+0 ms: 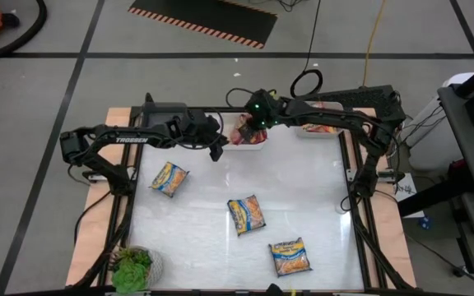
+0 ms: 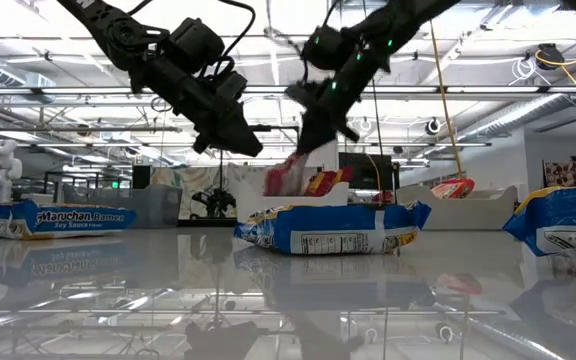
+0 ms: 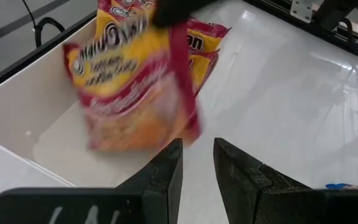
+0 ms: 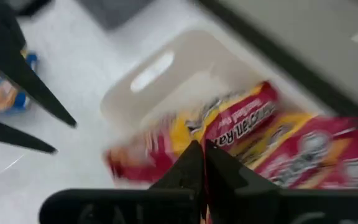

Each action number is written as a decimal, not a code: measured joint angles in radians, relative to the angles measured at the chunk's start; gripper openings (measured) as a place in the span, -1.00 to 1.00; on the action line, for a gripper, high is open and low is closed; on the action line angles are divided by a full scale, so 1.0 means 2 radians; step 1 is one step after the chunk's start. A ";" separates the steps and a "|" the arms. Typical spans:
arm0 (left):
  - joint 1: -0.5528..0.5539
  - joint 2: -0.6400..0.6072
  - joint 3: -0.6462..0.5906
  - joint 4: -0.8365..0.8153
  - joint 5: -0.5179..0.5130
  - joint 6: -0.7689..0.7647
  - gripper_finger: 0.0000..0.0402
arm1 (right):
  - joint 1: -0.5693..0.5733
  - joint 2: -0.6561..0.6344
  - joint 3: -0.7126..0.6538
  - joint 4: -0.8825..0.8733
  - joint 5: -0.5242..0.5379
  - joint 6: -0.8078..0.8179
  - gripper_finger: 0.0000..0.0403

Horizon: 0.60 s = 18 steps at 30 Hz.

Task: Sort Maruchan noodles
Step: Put the red noodle pack into the white bin

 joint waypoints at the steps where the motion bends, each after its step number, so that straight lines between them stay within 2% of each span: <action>1: 0.000 0.000 0.000 0.000 0.000 0.000 -0.53 | 0.004 -0.010 0.000 0.000 0.020 -0.004 -1.00; 5: 0.002 -0.004 0.000 0.003 0.000 -0.002 -0.53 | 0.024 -0.049 0.000 0.000 0.106 -0.025 -1.00; 10: 0.003 -0.043 0.000 0.014 -0.001 -0.023 -0.53 | 0.045 -0.071 0.000 0.025 0.219 -0.064 -1.00; 18: -0.021 -0.103 0.000 -0.013 -0.007 -0.021 -0.53 | 0.044 -0.044 0.000 0.110 0.263 -0.121 -1.00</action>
